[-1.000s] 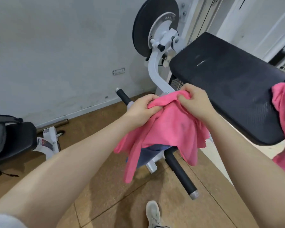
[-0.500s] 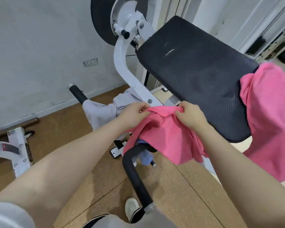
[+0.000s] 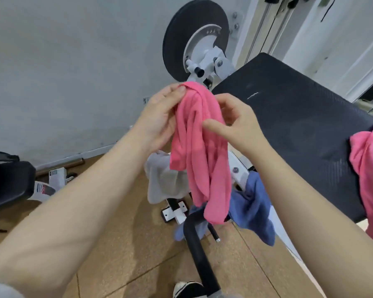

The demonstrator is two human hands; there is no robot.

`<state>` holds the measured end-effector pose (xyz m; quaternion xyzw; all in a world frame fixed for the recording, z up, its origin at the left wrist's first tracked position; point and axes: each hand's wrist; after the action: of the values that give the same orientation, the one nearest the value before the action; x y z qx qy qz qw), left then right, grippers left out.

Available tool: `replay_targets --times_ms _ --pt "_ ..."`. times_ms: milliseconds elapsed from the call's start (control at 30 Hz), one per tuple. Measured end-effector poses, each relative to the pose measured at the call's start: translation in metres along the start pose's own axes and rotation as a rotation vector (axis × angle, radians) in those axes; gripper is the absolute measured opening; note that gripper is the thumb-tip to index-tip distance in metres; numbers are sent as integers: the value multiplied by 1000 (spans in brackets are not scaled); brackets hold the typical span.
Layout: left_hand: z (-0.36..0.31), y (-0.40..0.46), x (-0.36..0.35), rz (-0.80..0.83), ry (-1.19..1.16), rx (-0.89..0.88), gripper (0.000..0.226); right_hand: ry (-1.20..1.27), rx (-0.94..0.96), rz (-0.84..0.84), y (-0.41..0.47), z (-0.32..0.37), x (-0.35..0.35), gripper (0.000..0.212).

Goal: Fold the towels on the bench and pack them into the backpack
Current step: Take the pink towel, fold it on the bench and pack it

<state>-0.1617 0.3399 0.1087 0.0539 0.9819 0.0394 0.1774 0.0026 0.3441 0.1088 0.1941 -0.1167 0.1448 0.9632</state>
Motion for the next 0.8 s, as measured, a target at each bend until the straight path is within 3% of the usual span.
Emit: replay_targets --times_ms 100,233,367,467,567,667,800 --pt "-32 -27 40 -81 38 -78 20 -92 60 16 10 15 -50 31" --pt "-41 -85 117 -231 132 -6 20 -75 85 85 9 21 -140 16" --pt "-46 -162 209 -422 260 114 19 -53 -106 292 1 21 -247 11" --pt "-51 -224 270 -458 437 206 19 -171 -161 440 -12 25 -331 19" --pt "-67 -282 320 -488 632 231 18 -70 -18 525 -35 44 -410 32" --pt "-92 -332 366 -538 820 204 16 -2 202 589 -51 66 -484 22" --pt "-121 -391 430 -693 1104 215 15 -122 391 667 -59 97 -585 15"
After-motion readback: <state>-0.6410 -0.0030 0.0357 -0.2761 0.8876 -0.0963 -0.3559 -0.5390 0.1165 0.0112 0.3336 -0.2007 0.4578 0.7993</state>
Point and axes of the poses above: each hand's wrist, its own y-axis towards the middle knuckle, its own x-axis out of the back of the hand, z = x × y, and after that the axes turned 11 degrees about y, right-handed
